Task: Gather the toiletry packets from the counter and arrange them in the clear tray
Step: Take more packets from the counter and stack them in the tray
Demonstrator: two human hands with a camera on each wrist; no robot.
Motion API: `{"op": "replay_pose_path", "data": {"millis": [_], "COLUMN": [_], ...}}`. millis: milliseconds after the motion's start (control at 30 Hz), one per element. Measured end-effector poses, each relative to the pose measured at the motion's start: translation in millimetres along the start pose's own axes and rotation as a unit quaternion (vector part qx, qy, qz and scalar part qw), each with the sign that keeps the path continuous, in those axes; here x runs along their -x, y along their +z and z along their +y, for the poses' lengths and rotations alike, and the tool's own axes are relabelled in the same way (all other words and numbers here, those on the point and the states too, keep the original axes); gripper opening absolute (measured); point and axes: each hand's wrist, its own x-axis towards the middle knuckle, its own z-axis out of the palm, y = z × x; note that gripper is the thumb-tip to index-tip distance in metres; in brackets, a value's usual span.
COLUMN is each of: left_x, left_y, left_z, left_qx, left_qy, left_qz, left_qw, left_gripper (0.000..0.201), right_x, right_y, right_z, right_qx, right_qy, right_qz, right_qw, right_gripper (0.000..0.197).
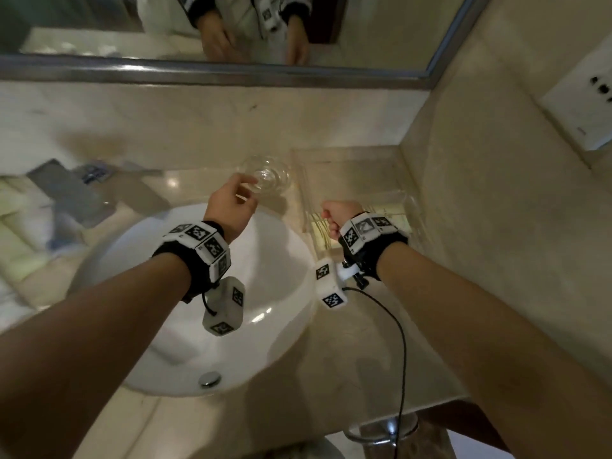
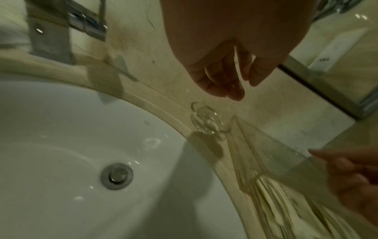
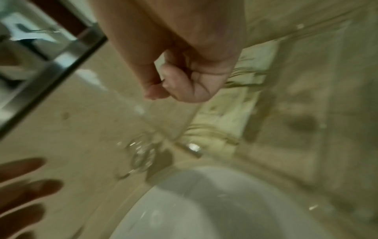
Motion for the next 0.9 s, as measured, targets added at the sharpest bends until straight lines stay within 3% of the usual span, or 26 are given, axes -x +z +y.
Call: {"op": "replay_pose_path", "data": {"millis": [233, 433, 700, 900], "left_x": [28, 73, 128, 118], "left_y": [-118, -220, -318, -358], "left_z": [-36, -89, -168, -209], "left_qx": [0.031, 0.019, 0.027, 0.028], "left_qy": [-0.040, -0.087, -0.183, -0.222], "left_qz": [0.079, 0.197, 0.275, 0.294], "left_qw": [0.996, 0.976, 0.944, 0.929], "left_gripper": [0.019, 0.014, 0.017, 0.013], "right_x": [75, 136, 160, 142], "right_y": [152, 270, 384, 441], "right_z": [-75, -79, -61, -74], "right_qx": [-0.039, 0.037, 0.181, 0.211], "right_qy": [-0.101, -0.140, -0.115, -0.094], "right_qz": [-0.144, -0.262, -0.279, -0.237], "right_qw": [0.984, 0.954, 0.936, 0.944], "right_gripper": [0.041, 0.042, 0.037, 0.032]}}
